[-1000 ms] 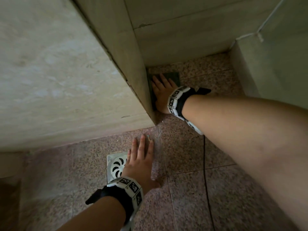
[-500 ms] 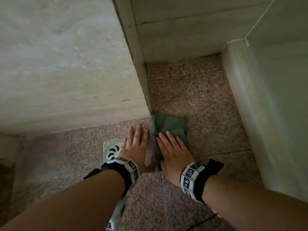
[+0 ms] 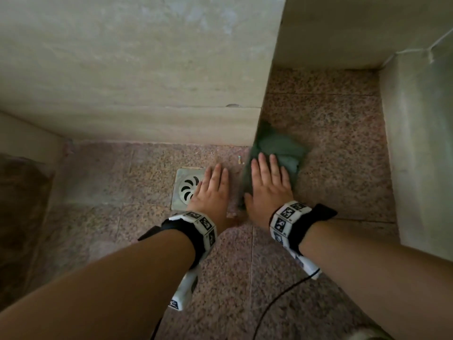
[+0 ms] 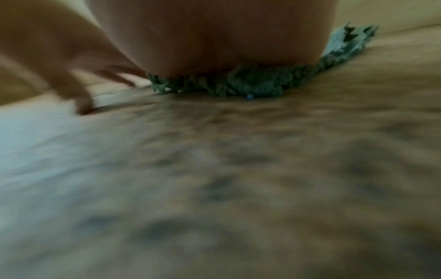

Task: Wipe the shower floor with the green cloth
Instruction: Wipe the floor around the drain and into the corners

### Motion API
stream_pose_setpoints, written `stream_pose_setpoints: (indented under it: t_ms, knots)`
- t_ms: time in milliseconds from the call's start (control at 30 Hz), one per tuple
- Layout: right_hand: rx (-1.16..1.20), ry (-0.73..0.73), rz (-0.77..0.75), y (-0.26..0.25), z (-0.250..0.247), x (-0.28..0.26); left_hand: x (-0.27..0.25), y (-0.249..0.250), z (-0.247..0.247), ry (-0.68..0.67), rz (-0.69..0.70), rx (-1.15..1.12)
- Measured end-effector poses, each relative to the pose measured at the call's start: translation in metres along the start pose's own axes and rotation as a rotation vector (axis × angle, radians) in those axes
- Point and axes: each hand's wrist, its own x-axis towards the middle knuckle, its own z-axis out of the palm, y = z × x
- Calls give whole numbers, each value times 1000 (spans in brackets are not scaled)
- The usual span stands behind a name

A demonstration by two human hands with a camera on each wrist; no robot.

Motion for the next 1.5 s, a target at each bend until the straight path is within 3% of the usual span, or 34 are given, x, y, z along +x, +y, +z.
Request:
stream_pose_setpoints:
  t_ms: [67, 167, 267, 367, 467, 533, 600, 700, 800, 900, 967, 1100, 1233, 1400, 1500]
  knots:
    - [2, -81, -126, -33, 9, -22, -8, -7, 2, -4, 0, -19]
    - [-26, -110, -164, -46, 19, -35, -20, -20, 8, -54, 29, 61]
    - [29, 23, 18, -15, 9, -22, -20, -23, 5, -92, 61, 100]
    - [30, -21, 232, 7, -3, -16, -16, -22, -4, -99, 112, 127]
    - [67, -86, 256, -18, -10, -14, -13, -18, -14, -81, 188, 49]
    - [136, -102, 200, -33, -15, -13, -6, -17, -21, 10, 231, -48]
    - [213, -5, 190, -31, -27, -15, 2, -16, -32, 91, 252, -97]
    - [322, 218, 469, -6, -42, -29, 14, -13, -45, 143, 221, -59]
    - [594, 68, 850, 15, -50, -32, 27, -3, -50, 143, 215, -75]
    - [759, -36, 969, 20, -55, -25, 36, 6, -49, 78, 142, -149]
    - [845, -61, 939, 17, -62, -19, 47, 9, -45, 40, 29, -251]
    - [813, -124, 699, 6, -78, -9, 53, 15, -48, -5, -91, -541]
    - [851, 13, 648, -2, -81, -6, 50, 17, -56, -14, -114, -540]
    - [879, 234, 522, -3, -77, -17, 49, 16, -63, 60, -174, -834]
    - [913, 269, 463, 0, -75, -26, 47, 20, -64, 45, -131, -914]
